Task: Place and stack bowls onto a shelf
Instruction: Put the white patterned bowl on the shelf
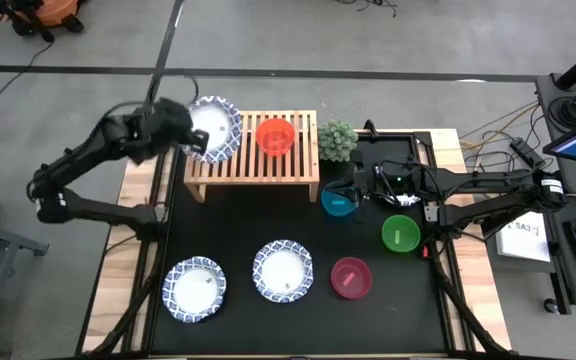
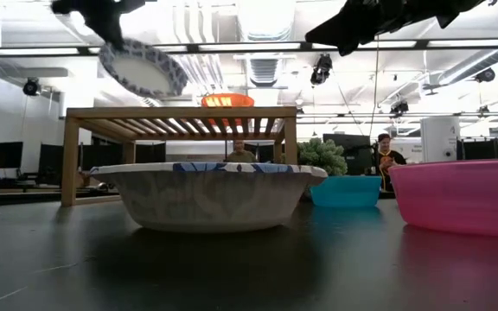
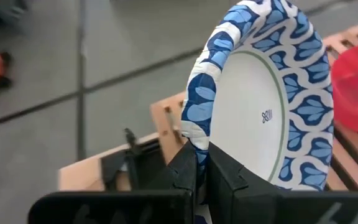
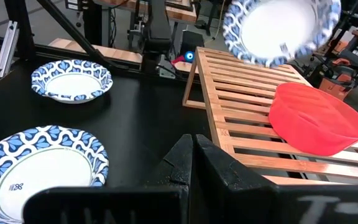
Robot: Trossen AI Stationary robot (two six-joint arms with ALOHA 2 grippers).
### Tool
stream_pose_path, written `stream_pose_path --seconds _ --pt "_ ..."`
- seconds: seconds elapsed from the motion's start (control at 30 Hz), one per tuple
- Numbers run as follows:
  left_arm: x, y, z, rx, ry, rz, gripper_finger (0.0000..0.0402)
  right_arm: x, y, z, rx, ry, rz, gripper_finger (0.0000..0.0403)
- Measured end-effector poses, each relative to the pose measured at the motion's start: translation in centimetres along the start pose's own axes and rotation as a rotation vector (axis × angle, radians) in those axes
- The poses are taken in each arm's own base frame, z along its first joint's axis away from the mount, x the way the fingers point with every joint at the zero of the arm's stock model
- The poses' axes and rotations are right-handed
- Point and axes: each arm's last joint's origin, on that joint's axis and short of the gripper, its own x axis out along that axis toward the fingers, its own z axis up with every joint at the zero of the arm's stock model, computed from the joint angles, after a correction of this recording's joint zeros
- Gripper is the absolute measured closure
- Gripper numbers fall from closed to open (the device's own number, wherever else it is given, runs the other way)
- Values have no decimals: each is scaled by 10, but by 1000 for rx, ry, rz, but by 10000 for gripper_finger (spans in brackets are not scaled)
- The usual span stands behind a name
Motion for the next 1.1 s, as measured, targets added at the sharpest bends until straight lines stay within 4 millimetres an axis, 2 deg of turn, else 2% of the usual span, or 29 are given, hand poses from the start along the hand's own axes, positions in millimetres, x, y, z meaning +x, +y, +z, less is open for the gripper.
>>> stream_pose_path --seconds 0.17,0.3,0.4,0.73,1.1 --pt "38 14 12 -34 69 -148 401 0 0 -1 0 14 3 394" --pt "59 28 9 -56 125 -87 401 0 1 -3 2 28 7 394" --pt "69 30 5 -42 140 -75 401 0 1 -3 2 28 7 394" --pt "74 28 0 -36 167 -102 395 0 1 -4 6 43 10 394" --pt "77 25 -1 -60 192 -137 318 0 1 -4 12 44 10 394"
